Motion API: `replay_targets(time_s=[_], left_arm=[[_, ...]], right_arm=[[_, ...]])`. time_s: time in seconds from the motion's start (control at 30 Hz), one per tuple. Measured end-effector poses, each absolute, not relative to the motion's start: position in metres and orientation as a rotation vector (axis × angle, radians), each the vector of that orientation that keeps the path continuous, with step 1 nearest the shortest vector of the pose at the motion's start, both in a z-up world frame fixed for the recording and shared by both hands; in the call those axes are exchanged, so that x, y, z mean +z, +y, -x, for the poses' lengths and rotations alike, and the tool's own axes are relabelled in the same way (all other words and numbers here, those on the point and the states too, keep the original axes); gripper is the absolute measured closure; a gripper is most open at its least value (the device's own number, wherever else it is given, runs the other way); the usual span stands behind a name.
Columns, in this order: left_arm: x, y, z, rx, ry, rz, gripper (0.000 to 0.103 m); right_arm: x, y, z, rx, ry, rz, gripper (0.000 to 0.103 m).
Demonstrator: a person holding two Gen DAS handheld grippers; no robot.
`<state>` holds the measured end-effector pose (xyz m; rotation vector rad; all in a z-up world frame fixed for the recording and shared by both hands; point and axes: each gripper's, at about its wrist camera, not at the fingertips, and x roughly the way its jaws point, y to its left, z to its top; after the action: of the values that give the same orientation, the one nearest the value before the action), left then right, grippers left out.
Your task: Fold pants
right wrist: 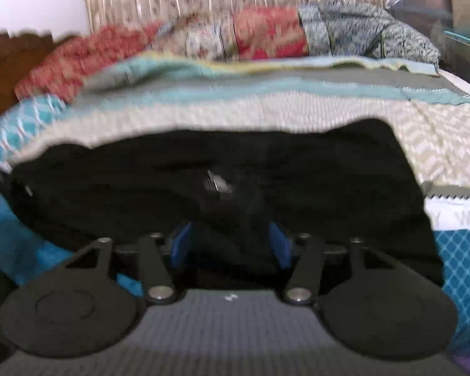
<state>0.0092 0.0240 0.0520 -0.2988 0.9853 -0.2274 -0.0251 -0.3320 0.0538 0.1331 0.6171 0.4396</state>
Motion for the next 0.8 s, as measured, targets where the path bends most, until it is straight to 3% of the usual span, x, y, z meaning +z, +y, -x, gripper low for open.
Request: replay_targets(time_s=[0.13,0.2,0.33,0.47,0.67,0.8], left_arm=[[0.056,0.041,0.008,-0.234,0.951,0.321,0.067],[0.056,0.045,0.015,-0.232,0.944,0.333,0.066],[0.055,0.055,0.027,-0.229,0.932,0.35,0.066],[0.062,0.08,0.047,-0.199,0.877,0.385,0.059],[0.057,0.132,0.071,-0.081,0.83,0.508,0.056],[0.051,0.171,0.071,0.003,0.788,0.637,0.043]], right_arm=[[0.075,-0.356,0.03,0.402,0.538,-0.253,0.05],[0.07,-0.358,0.019,0.376,0.552,-0.309,0.059],[0.01,-0.335,-0.016,0.248,0.79,-0.234,0.06],[0.028,-0.324,-0.009,0.206,0.766,-0.229,0.059],[0.058,-0.307,0.016,0.284,0.624,-0.307,0.058],[0.053,-0.265,-0.001,0.394,0.697,-0.307,0.058]])
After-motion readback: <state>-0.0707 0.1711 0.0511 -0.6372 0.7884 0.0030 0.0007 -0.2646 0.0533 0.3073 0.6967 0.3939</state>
